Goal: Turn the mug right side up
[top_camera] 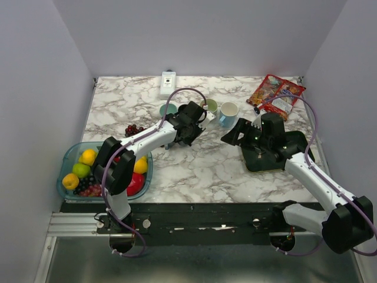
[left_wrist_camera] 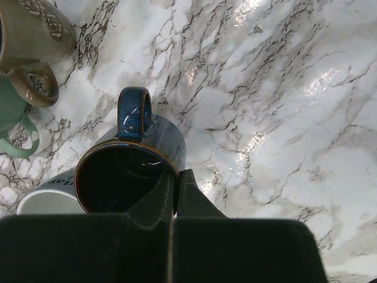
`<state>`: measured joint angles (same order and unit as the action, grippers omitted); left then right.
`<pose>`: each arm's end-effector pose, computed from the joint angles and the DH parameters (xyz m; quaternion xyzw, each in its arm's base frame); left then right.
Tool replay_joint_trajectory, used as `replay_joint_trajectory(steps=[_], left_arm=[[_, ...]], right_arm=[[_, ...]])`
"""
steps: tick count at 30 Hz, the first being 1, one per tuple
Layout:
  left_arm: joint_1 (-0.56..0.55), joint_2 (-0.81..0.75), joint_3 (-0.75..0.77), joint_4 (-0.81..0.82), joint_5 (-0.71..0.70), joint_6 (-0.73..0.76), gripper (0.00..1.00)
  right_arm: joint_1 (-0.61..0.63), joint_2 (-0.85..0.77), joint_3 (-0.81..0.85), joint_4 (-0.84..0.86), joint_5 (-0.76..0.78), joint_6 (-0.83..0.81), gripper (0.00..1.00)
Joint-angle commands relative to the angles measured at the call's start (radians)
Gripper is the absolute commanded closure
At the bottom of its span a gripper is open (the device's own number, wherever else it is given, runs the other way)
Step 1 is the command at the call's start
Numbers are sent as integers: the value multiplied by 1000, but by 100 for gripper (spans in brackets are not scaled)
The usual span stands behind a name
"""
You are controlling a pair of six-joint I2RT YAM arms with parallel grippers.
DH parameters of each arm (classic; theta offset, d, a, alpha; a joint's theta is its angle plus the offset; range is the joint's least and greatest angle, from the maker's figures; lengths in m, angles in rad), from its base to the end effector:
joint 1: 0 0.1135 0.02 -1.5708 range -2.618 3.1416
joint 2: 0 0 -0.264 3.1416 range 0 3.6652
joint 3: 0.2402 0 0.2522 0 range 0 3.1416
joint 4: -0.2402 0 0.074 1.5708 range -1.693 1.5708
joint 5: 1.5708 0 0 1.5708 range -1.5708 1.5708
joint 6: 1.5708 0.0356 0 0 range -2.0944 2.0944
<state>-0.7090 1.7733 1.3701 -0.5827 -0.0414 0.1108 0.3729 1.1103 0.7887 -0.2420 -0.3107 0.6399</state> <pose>0.2912 -0.2479 0.2398 0.3760 0.8804 -0.0660 0.2813 0.2244 0.0995 0.2719 0.0412 0.8675 0.3498 0.3512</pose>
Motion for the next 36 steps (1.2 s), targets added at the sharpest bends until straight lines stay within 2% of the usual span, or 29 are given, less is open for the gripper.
replay_joint_trajectory(steps=[1, 8, 10, 13, 14, 16, 17, 22, 26, 27, 28, 30, 36], left_arm=[[-4, 6, 29, 30, 8, 59, 100], [-6, 26, -11, 78, 12, 44, 98], [-6, 26, -32, 96, 18, 30, 94], [-4, 23, -48, 122, 29, 15, 82], [-6, 20, -52, 133, 29, 12, 71], [-6, 18, -57, 136, 29, 7, 63], [-6, 18, -59, 136, 26, 7, 52], [-6, -5, -60, 106, 21, 12, 33], [-6, -92, -65, 80, -5, -5, 13], [-4, -115, -65, 75, -3, -23, 10], [-6, -138, -68, 72, 0, -36, 2], [-4, -219, -77, 64, 5, -62, 1], [-4, -448, -109, 15, -37, -183, 1]], right_arm=[[0, -26, -20, -29, 19, 9, 12], [0, -46, -34, -31, 25, 7, 12], [-2, -47, -36, -31, 28, 9, 12], [0, -46, -32, -31, 27, 12, 12], [0, -52, -32, -31, 25, 12, 11], [-2, -59, -32, -31, 27, 14, 11], [0, -64, -34, -31, 30, 14, 11], [-2, -78, -28, -51, 42, 15, 11], [0, -89, -14, -88, 61, 10, 9], [0, -92, -11, -95, 68, 4, 8], [0, -99, 1, -106, 79, 1, 7], [0, -107, 17, -149, 114, -14, 1], [-2, -167, 98, -278, 287, -46, 0]])
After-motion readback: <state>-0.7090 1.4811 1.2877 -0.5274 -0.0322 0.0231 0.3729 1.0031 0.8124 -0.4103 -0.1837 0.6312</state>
